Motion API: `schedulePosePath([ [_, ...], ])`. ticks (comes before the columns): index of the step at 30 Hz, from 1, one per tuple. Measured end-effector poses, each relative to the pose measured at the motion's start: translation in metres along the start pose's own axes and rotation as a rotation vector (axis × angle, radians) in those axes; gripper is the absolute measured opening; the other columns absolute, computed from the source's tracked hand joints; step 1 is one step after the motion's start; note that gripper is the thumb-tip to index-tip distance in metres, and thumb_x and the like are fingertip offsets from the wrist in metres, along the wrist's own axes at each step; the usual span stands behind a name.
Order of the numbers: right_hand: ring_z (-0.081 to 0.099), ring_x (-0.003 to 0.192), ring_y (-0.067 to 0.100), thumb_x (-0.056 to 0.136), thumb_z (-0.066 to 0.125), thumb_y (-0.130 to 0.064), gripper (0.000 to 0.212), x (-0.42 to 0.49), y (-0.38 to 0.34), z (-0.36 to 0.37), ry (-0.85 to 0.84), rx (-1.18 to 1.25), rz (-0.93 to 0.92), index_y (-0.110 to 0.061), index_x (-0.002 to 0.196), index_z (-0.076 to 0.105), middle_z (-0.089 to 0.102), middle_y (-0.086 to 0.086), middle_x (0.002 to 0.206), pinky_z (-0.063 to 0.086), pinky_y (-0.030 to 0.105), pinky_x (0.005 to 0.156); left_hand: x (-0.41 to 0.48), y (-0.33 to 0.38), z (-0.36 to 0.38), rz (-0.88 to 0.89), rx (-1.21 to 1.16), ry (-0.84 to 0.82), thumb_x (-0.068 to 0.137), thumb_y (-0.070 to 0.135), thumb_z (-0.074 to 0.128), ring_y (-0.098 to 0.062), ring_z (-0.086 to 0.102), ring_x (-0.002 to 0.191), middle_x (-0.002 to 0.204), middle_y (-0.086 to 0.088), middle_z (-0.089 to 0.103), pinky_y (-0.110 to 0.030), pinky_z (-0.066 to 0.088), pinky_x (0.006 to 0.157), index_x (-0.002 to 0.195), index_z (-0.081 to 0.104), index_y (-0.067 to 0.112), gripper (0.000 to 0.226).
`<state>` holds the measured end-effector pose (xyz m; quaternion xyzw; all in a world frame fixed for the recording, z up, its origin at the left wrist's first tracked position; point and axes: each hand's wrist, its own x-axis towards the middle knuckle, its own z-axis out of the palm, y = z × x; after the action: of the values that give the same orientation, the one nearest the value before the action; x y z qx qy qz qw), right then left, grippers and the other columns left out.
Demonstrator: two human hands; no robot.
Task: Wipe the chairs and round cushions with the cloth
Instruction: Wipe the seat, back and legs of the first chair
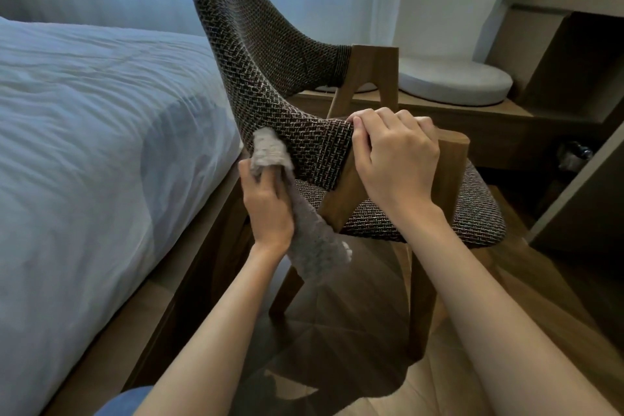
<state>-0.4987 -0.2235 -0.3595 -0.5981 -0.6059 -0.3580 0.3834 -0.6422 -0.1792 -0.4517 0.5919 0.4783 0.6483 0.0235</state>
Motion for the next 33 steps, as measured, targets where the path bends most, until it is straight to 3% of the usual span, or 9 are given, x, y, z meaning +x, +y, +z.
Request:
schedulePosePath([
  [2,0.061,0.08,0.018,0.099,0.042,-0.03,0.031,0.0,-0.001,0.001,0.007,-0.005,0.001,-0.02,0.096,0.071,0.071,-0.002,0.088,0.034,0.031,0.079,0.001,-0.001,-0.003,-0.197,-0.029,0.049,0.093,0.0,0.049,0.005,0.039,0.083,0.105,-0.003,0.046,-0.015,0.04,0.083,0.104,0.061,-0.005,0.017],
  [4,0.061,0.08,0.018,0.099,0.041,-0.03,0.032,0.001,-0.001,0.002,0.005,-0.005,0.004,-0.02,0.095,0.071,0.071,-0.002,0.088,0.034,0.031,0.079,0.013,0.012,-0.008,-0.157,-0.054,0.135,0.091,0.008,0.054,0.004,0.037,0.083,0.097,-0.011,0.048,-0.022,0.044,0.078,0.101,0.065,-0.003,0.019],
  [10,0.06,0.078,0.019,0.099,0.041,-0.03,0.031,0.0,-0.001,0.002,0.02,-0.018,0.0,-0.019,0.093,0.069,0.069,-0.001,0.085,0.033,0.032,0.078,0.064,0.067,-0.023,-0.134,-0.213,0.21,0.089,0.033,0.063,0.006,0.05,0.092,0.106,-0.002,0.054,-0.001,0.034,0.085,0.102,0.069,0.016,0.022],
  [15,0.06,0.077,0.02,0.099,0.042,-0.029,0.03,0.0,0.0,0.001,0.031,-0.024,-0.019,-0.018,0.092,0.069,0.069,-0.001,0.085,0.031,0.031,0.077,0.064,0.07,-0.022,0.053,-0.216,0.145,0.089,0.019,0.065,0.001,0.061,0.097,0.106,0.006,0.069,-0.022,0.048,0.089,0.107,0.069,0.013,0.019],
  [19,0.06,0.077,0.02,0.099,0.044,-0.028,0.028,0.0,0.0,0.002,0.047,-0.022,-0.026,-0.017,0.092,0.069,0.069,0.0,0.085,0.032,0.032,0.076,0.071,0.069,-0.027,0.074,-0.062,0.329,0.088,0.029,0.065,0.007,0.058,0.079,0.091,0.011,0.073,-0.032,0.049,0.078,0.097,0.073,0.02,0.015],
  [23,0.061,0.078,0.02,0.099,0.043,-0.029,0.029,-0.001,0.001,0.004,0.041,-0.031,-0.022,-0.018,0.092,0.069,0.069,0.0,0.085,0.033,0.032,0.077,0.069,0.069,-0.009,0.019,-0.093,0.017,0.099,0.032,0.04,0.005,0.048,0.088,0.106,0.003,0.055,-0.007,0.038,0.083,0.127,0.058,0.017,0.036],
  [26,0.061,0.078,0.02,0.099,0.042,-0.029,0.03,-0.001,0.0,0.005,0.039,-0.032,-0.019,-0.018,0.092,0.069,0.069,0.0,0.085,0.033,0.032,0.077,0.051,0.055,0.005,0.066,-0.135,-0.058,0.1,0.025,0.032,-0.007,0.04,0.105,0.113,0.002,0.034,-0.021,0.037,0.099,0.146,0.037,0.016,0.047],
  [30,0.06,0.078,0.02,0.101,0.039,-0.029,0.032,-0.001,0.001,0.003,0.024,-0.014,-0.022,-0.018,0.094,0.069,0.069,0.0,0.086,0.032,0.032,0.077,0.06,0.036,0.003,0.246,0.05,-0.022,0.102,0.024,0.04,-0.004,0.026,0.126,0.152,-0.006,0.027,-0.02,0.013,0.109,0.143,0.044,0.019,0.041],
  [33,0.059,0.079,0.02,0.101,0.038,-0.029,0.033,-0.001,0.001,0.003,0.02,-0.009,-0.02,-0.019,0.094,0.069,0.069,-0.001,0.086,0.032,0.032,0.077,0.065,0.028,0.002,0.334,0.064,-0.021,0.1,0.029,0.044,-0.014,0.035,0.119,0.136,0.005,0.037,-0.016,0.015,0.105,0.133,0.054,0.019,0.036],
])
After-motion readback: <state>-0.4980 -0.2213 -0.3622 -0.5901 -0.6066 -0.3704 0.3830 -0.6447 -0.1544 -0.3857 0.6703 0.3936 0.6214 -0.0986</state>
